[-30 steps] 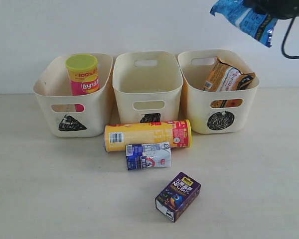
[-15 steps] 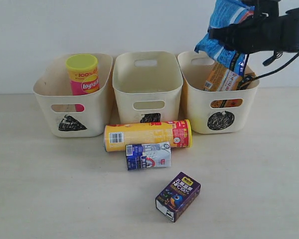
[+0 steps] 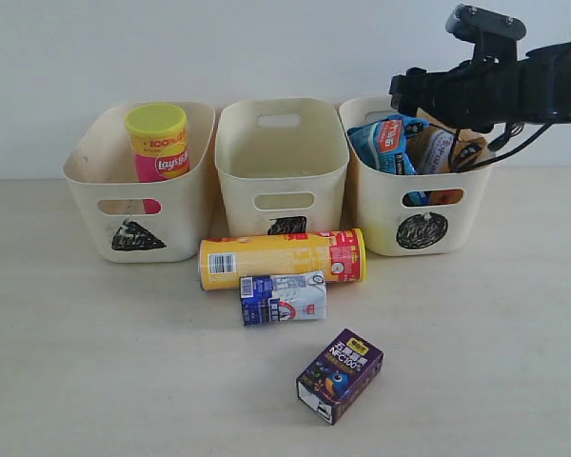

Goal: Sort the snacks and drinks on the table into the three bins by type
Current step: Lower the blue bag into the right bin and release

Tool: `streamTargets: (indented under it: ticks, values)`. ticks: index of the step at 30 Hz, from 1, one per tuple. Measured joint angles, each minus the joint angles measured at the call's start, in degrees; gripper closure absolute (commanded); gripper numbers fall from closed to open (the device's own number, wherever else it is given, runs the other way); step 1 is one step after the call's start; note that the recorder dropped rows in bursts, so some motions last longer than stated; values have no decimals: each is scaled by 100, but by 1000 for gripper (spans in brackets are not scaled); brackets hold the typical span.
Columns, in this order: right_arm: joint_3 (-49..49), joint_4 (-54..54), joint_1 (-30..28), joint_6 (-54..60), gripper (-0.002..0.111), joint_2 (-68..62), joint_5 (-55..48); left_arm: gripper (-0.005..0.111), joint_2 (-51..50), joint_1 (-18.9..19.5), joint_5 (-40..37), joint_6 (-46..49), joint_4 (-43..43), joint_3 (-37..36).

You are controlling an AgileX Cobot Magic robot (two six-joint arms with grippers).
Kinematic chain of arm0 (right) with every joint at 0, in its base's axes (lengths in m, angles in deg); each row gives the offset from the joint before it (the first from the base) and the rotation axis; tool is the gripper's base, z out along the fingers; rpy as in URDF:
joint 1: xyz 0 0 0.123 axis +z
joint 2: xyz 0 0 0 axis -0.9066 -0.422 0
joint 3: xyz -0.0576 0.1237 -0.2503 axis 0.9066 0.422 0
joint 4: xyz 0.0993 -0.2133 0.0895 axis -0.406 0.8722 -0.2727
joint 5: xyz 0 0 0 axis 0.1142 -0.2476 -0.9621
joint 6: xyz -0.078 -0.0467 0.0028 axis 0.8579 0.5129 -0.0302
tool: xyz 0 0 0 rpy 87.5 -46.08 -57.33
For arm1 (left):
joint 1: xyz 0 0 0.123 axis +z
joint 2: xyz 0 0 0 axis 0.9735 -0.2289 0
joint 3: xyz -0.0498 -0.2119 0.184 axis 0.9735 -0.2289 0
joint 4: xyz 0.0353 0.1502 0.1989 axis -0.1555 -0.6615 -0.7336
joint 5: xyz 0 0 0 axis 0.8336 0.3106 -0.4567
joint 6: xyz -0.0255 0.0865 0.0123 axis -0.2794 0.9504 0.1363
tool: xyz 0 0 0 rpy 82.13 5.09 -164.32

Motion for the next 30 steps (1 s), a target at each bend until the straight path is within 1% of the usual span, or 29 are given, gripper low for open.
streamTargets:
  ticks: [2,6,7,9,11,13,15,16,18,21,25,28,30]
  values:
    - [0,0,0,-12,36,112,0,103,0,0,0,0,0,0]
    - [0,151,0,-27,70,422,21,103,0,0,0,0,0,0]
    - [0,194,0,-27,87,488,21,103,0,0,0,0,0,0]
    - [0,336,0,-36,107,669,-21,103,0,0,0,0,0,0]
    - [0,669,0,-81,108,817,-247,103,0,0,0,0,0,0]
    - [0,1342,0,-471,108,928,-659,103,0,0,0,0,0,0]
    - [0,2472,0,-1404,108,1000,-1164,103,0,0,0,0,0,0]
    - [0,3221,0,-2229,108,1026,-1499,103,0,0,0,0,0,0]
    - [0,4139,0,-3126,108,1079,-2023,103,0,0,0,0,0,0]
    - [0,5283,0,-4011,108,1186,-2903,103,0,0,0,0,0,0]
    - [0,6075,0,-4566,108,1370,-3875,103,0,0,0,0,0,0]
    - [163,6259,0,-4708,108,1643,-4538,103,0,0,0,0,0,0]
    - [406,6269,0,-4718,108,1893,-4615,103,0,0,0,0,0,0]
